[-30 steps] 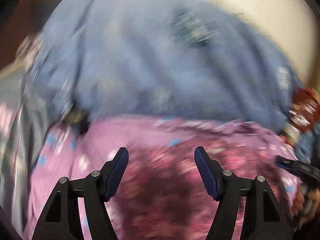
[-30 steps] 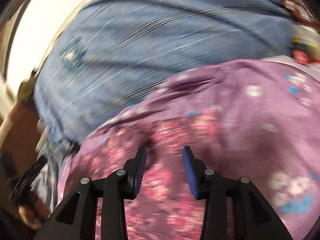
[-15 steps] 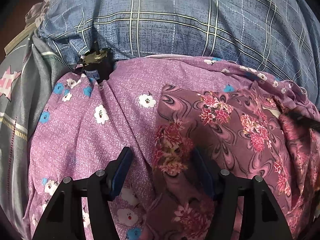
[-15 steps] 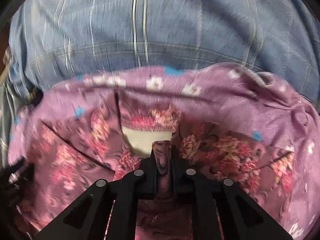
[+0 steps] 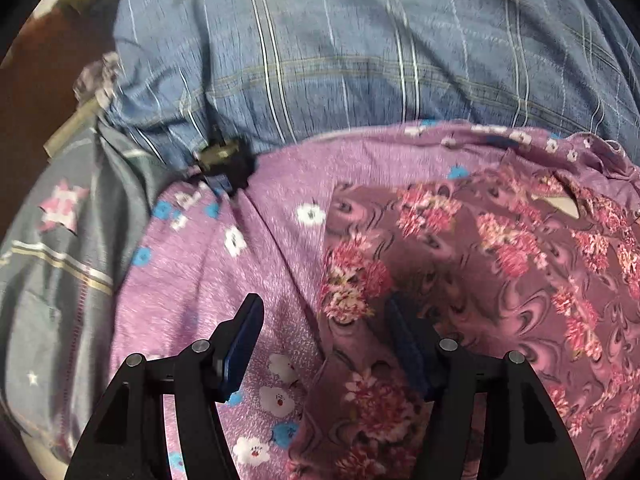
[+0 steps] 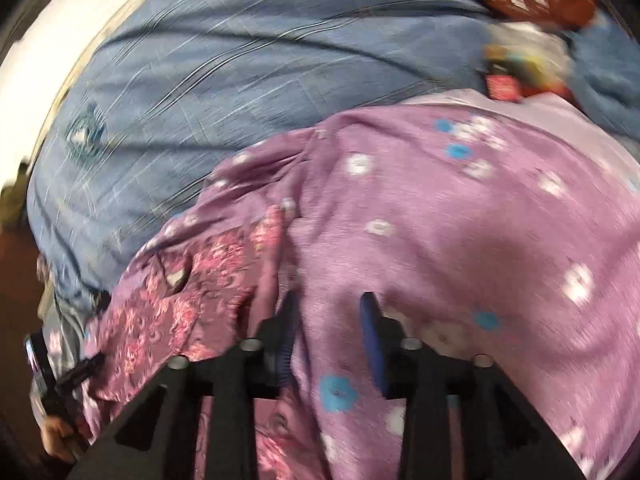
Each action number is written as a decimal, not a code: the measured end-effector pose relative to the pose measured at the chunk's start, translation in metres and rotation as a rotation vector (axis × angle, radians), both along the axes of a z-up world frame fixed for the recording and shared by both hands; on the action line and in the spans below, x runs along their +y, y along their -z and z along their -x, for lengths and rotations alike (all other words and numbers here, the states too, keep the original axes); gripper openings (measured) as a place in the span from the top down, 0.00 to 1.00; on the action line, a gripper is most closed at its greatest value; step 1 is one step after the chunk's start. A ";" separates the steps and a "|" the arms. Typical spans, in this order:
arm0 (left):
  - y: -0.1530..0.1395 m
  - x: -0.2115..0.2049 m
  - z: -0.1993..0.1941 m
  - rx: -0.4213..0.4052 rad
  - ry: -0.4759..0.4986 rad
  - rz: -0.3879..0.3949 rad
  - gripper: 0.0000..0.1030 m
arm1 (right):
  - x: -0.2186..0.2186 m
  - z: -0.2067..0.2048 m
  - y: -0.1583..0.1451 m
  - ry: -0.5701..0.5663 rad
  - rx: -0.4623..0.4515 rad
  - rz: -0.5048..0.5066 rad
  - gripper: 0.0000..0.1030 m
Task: Fold small clothes
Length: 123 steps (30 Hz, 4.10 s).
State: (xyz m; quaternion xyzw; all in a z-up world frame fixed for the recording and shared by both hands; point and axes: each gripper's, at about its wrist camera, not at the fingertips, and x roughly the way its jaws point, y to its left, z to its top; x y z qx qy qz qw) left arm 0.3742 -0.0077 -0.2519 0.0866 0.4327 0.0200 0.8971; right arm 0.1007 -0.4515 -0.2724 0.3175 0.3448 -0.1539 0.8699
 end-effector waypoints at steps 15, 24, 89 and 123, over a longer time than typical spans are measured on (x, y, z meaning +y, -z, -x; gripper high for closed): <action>0.005 -0.040 0.019 -0.012 0.099 -0.003 0.38 | 0.098 -0.048 0.006 -0.227 0.029 0.221 0.94; 0.017 -0.035 0.011 0.020 0.112 -0.058 0.39 | 0.075 -0.050 0.021 -0.195 0.166 0.182 0.82; 0.017 -0.003 0.000 -0.056 -0.062 -0.022 0.10 | 0.104 -0.112 0.023 -0.127 0.180 0.307 0.64; -0.025 0.099 0.214 -0.086 -0.005 0.131 0.10 | 0.146 0.081 -0.024 -0.225 -0.010 0.213 0.39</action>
